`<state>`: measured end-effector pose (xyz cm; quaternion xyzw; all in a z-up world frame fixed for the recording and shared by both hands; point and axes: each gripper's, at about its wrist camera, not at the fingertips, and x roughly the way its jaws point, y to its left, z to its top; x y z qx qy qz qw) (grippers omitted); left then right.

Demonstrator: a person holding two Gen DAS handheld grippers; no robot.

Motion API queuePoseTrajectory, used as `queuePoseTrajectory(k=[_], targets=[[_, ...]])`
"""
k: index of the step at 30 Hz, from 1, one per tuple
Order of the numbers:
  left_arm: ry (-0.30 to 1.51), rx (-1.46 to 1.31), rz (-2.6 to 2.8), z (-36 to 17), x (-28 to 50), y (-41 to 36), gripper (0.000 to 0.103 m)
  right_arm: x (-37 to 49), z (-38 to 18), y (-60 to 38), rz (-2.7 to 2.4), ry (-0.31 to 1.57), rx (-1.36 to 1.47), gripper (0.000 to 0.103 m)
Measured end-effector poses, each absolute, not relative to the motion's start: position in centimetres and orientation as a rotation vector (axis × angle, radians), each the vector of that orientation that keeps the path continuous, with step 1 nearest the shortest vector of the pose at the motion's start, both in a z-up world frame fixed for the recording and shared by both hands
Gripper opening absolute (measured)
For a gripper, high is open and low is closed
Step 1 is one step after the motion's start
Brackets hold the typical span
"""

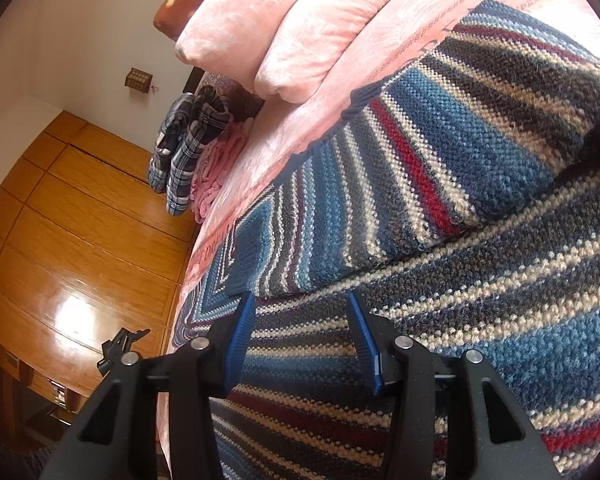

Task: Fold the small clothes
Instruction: 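Lift the held sleeve and fold it across the body with the left tool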

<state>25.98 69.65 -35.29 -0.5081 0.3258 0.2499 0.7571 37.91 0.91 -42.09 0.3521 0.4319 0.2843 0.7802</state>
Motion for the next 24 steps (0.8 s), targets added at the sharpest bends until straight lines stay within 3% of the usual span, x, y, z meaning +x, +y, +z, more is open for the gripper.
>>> queuePoseTrajectory(k=[8, 10, 12, 18, 24], targets=[[0.65, -1.164, 0.542, -39.4, 28.9, 74.8, 0.082, 37.4, -42.4, 1.5, 0.604, 0.945, 0.72, 0.048], [0.639, -1.166, 0.545, -39.4, 29.0, 75.7, 0.061, 37.3, -42.7, 1.7, 0.596, 0.95, 0.717, 0.048], [0.672, -1.177, 0.539, -39.8, 29.3, 76.2, 0.013, 37.2, -42.8, 1.8, 0.592, 0.952, 0.714, 0.047], [0.641, -1.107, 0.481, -35.9, 30.7, 74.8, 0.009, 36.9, -42.4, 1.5, 0.586, 0.955, 0.702, 0.048], [0.551, -0.987, 0.197, -25.3, 34.0, 66.4, 0.009, 34.3, -38.3, 0.5, 0.608, 0.909, 0.704, 0.048]])
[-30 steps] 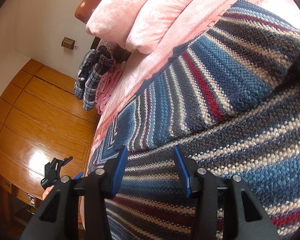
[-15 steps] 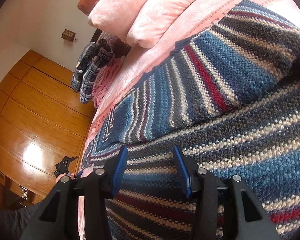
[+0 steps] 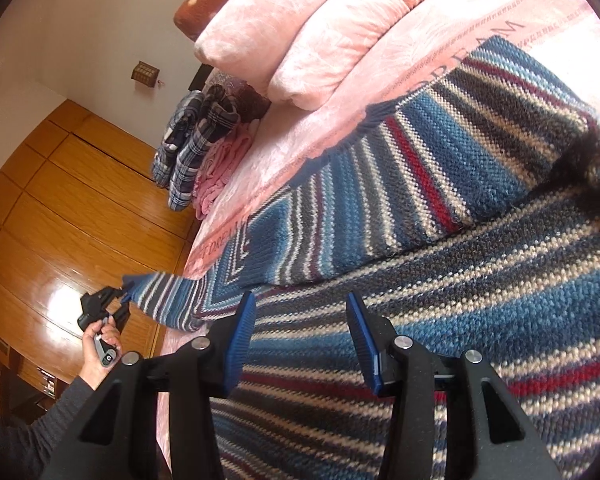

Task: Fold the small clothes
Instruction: 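Lift the held sleeve and fold it across the body with the left tool, then open the left tool to release the folded sleeve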

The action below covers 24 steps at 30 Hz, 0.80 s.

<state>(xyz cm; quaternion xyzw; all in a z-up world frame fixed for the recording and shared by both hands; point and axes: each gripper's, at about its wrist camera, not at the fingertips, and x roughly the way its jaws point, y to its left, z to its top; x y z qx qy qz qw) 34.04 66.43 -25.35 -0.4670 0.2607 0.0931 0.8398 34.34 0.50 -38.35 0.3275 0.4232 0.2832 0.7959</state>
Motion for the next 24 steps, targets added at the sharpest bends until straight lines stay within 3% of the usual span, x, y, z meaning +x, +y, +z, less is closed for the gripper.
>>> queuePoseTrajectory(k=[4, 9, 15, 24], targets=[[0.514, -0.94, 0.006, -20.3, 36.3, 58.6, 0.009, 31.4, -36.4, 0.2, 0.613, 0.918, 0.675, 0.048], [0.543, -0.87, -0.15, -18.5, 39.3, 48.4, 0.009, 28.6, -35.1, -1.5, 0.584, 0.938, 0.671, 0.048], [0.658, -0.789, -0.215, -22.5, 43.0, 37.5, 0.009, 27.0, -34.4, -3.5, 0.552, 0.937, 0.667, 0.048], [0.876, -0.692, -0.255, -33.7, 46.8, 26.0, 0.009, 28.3, -35.2, -6.2, 0.504, 0.974, 0.615, 0.048]])
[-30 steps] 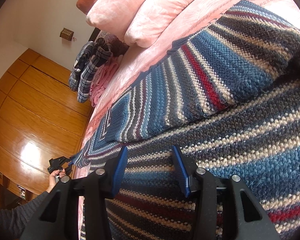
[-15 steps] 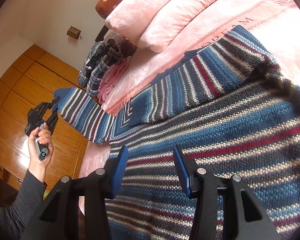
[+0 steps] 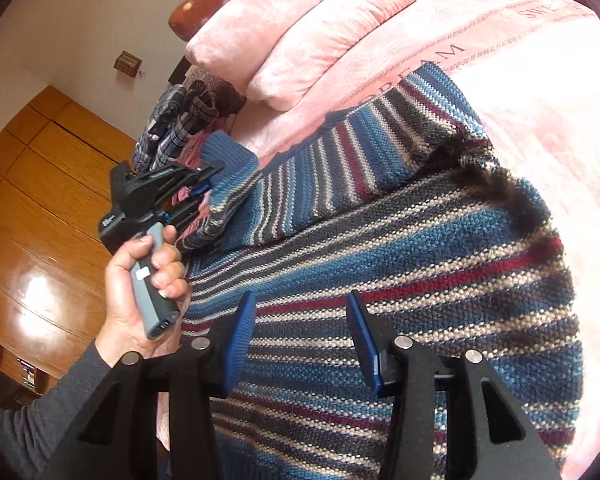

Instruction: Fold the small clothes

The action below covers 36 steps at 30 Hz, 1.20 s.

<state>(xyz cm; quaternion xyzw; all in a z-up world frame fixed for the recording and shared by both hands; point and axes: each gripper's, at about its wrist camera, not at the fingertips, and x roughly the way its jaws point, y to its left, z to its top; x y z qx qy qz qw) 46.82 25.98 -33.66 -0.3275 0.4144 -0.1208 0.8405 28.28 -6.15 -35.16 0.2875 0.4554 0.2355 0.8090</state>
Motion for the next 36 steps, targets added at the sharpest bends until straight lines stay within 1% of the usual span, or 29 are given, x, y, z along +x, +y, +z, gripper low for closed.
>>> queuePoseTrajectory(k=[1, 2, 3, 4, 5, 6, 7, 8, 9, 11, 12, 13, 15, 19, 23, 25, 27, 29, 32, 36], targets=[[0.897, -0.676, -0.259, -34.9, 47.0, 25.1, 0.009, 28.7, -35.1, -6.3, 0.501, 0.979, 0.613, 0.049], [0.927, -0.659, -0.268, -36.1, 47.2, 24.3, 0.011, 29.3, -35.0, -6.4, 0.491, 0.985, 0.613, 0.055], [0.949, -0.642, -0.274, -37.1, 47.3, 23.6, 0.017, 30.0, -34.9, -6.5, 0.484, 0.986, 0.614, 0.066], [0.961, -0.626, -0.277, -37.8, 47.3, 23.2, 0.024, 31.0, -34.7, -6.6, 0.485, 0.99, 0.613, 0.069], [0.977, -0.62, -0.287, -38.3, 47.1, 22.9, 0.043, 32.2, -34.5, -6.5, 0.501, 0.998, 0.62, 0.069], [0.981, -0.619, -0.292, -38.6, 46.6, 22.9, 0.054, 33.7, -34.4, -6.4, 0.532, 1.004, 0.65, 0.069], [0.972, -0.613, -0.299, -38.5, 45.9, 23.1, 0.058, 35.2, -34.4, -6.4, 0.556, 1.006, 0.701, 0.069], [0.963, -0.604, -0.303, -38.2, 45.0, 23.3, 0.067, 36.9, -34.8, -6.4, 0.578, 1.018, 0.764, 0.069], [0.955, -0.602, -0.307, -37.8, 43.9, 23.7, 0.073, 38.7, -35.3, -6.2, 0.617, 1.04, 0.83, 0.069], [0.952, -0.598, -0.315, -37.1, 41.4, 24.8, 0.073, 42.3, -37.4, -5.2, 0.673, 1.12, 0.962, 0.065], [0.953, -0.588, -0.315, -36.8, 39.9, 25.4, 0.074, 44.0, -38.8, -4.6, 0.685, 1.168, 1.017, 0.057], [0.955, -0.578, -0.308, -36.4, 38.5, 26.1, 0.075, 45.4, -40.2, -4.1, 0.676, 1.213, 1.052, 0.053], [0.961, -0.579, -0.289, -36.0, 35.3, 27.5, 0.081, 47.4, -42.6, -2.9, 0.666, 1.29, 1.104, 0.047], [0.957, -0.582, -0.267, -35.2, 30.0, 30.1, 0.081, 49.0, -44.8, -0.6, 0.648, 1.354, 1.096, 0.04], [0.986, -0.641, -0.23, -36.0, 27.3, 31.8, 0.081, 50.3, -44.9, 0.6, 0.636, 1.342, 1.088, 0.038], [1.014, -0.679, -0.201, -37.3, 26.8, 32.8, 0.081, 50.9, -44.9, 0.9, 0.616, 1.345, 1.078, 0.033], [1.036, -0.738, -0.181, -38.4, 26.2, 33.8, 0.081, 51.3, -44.5, 1.3, 0.588, 1.352, 1.034, 0.012], [1.048, -0.751, -0.154, -38.9, 25.6, 34.4, 0.081, 51.5, -43.6, 1.3, 0.576, 1.343, 0.985, 0.008], [1.045, -0.798, -0.153, -39.1, 25.1, 35.4, 0.081, 51.5, -40.8, 1.0, 0.574, 1.295, 0.905, 0.008], [1.018, -0.813, -0.176, -37.7, 25.0, 36.5, 0.079, 51.5, -37.1, -0.8, 0.566, 1.221, 0.84, 0.008]])
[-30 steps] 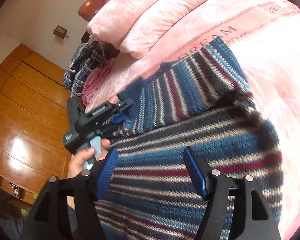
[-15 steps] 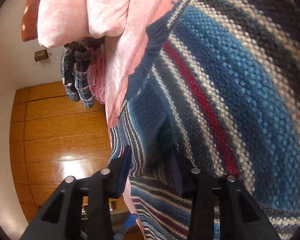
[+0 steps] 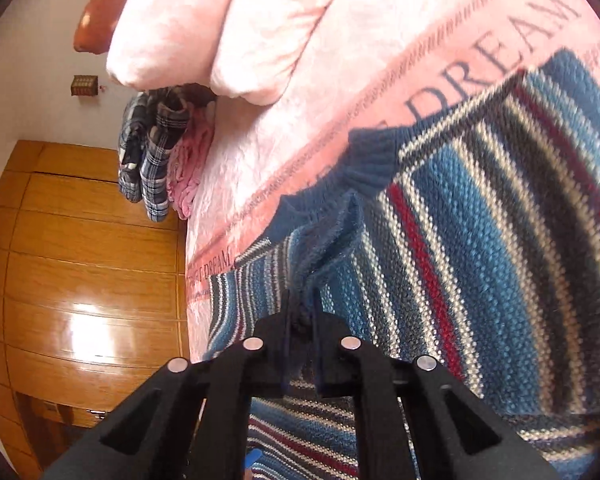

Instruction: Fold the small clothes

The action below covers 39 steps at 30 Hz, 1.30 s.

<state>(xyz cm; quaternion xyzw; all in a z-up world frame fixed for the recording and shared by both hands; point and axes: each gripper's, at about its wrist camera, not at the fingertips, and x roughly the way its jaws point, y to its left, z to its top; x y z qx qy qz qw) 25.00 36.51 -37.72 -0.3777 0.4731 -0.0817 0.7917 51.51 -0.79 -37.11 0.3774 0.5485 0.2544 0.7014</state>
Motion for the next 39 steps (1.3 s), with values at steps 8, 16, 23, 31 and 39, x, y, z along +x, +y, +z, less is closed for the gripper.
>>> queuePoseTrajectory(k=[8, 16, 23, 31, 39], targets=[[0.913, -0.831, -0.205, -33.4, 29.6, 39.7, 0.076, 52.4, -34.4, -4.6, 0.528, 1.194, 0.763, 0.008], [0.873, -0.842, -0.246, -32.2, 37.3, 42.0, 0.075, 51.6, -37.1, -6.1, 0.499, 1.234, 0.713, 0.008], [1.001, -0.79, -0.211, -36.0, 41.9, 42.0, 0.074, 50.6, -41.0, -7.3, 0.451, 1.281, 0.673, 0.008], [0.988, -0.748, -0.305, -34.5, 44.9, 40.5, 0.073, 50.9, -37.2, -8.2, 0.428, 1.146, 0.627, 0.015], [1.149, -0.702, -0.222, -39.7, 51.8, 40.5, 0.064, 54.3, -43.4, -5.7, 0.526, 1.29, 0.692, 0.0]])
